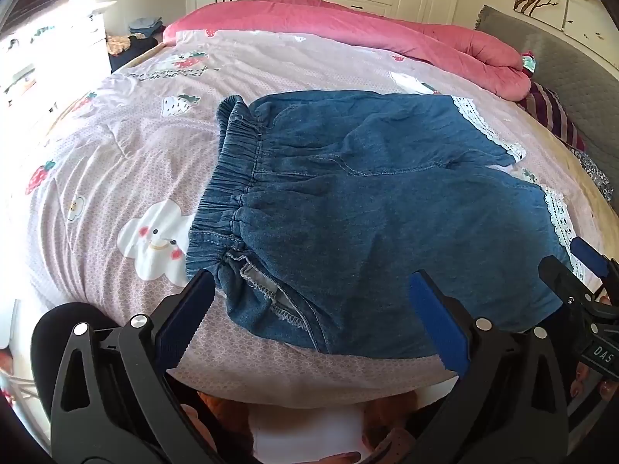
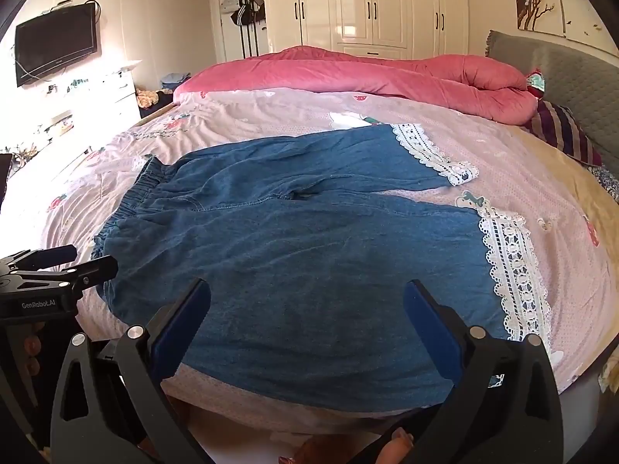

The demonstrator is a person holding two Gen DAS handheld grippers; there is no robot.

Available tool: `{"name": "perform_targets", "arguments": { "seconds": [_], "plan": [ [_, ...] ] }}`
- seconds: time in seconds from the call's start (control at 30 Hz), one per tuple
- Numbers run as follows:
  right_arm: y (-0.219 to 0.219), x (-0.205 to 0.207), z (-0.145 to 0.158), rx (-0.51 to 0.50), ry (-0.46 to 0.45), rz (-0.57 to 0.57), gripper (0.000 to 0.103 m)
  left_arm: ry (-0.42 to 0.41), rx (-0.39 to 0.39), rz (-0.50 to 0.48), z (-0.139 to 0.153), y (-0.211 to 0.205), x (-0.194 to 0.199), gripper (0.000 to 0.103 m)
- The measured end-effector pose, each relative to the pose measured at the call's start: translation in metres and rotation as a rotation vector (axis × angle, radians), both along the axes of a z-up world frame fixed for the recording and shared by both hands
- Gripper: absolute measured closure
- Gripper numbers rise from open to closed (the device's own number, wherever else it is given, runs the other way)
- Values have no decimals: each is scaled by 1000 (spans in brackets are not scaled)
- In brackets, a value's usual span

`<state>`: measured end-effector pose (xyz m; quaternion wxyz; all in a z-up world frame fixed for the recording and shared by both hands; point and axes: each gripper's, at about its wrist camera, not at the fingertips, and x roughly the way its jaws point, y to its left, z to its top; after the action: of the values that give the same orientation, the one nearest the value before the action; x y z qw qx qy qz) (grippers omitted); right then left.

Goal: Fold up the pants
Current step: 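Position both grippers over the denim pants waistband and leg hems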

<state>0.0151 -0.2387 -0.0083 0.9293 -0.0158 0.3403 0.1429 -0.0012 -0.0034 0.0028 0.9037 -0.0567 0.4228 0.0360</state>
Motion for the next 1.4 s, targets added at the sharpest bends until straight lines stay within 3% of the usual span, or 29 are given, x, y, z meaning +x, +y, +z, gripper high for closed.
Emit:
{"name": "perform_targets", "arguments": {
  "seconds": [1.4],
  "plan": [
    [8, 2, -5, -32, -4, 23, 4, -7, -1, -9, 3, -2, 2, 8]
  ]
}}
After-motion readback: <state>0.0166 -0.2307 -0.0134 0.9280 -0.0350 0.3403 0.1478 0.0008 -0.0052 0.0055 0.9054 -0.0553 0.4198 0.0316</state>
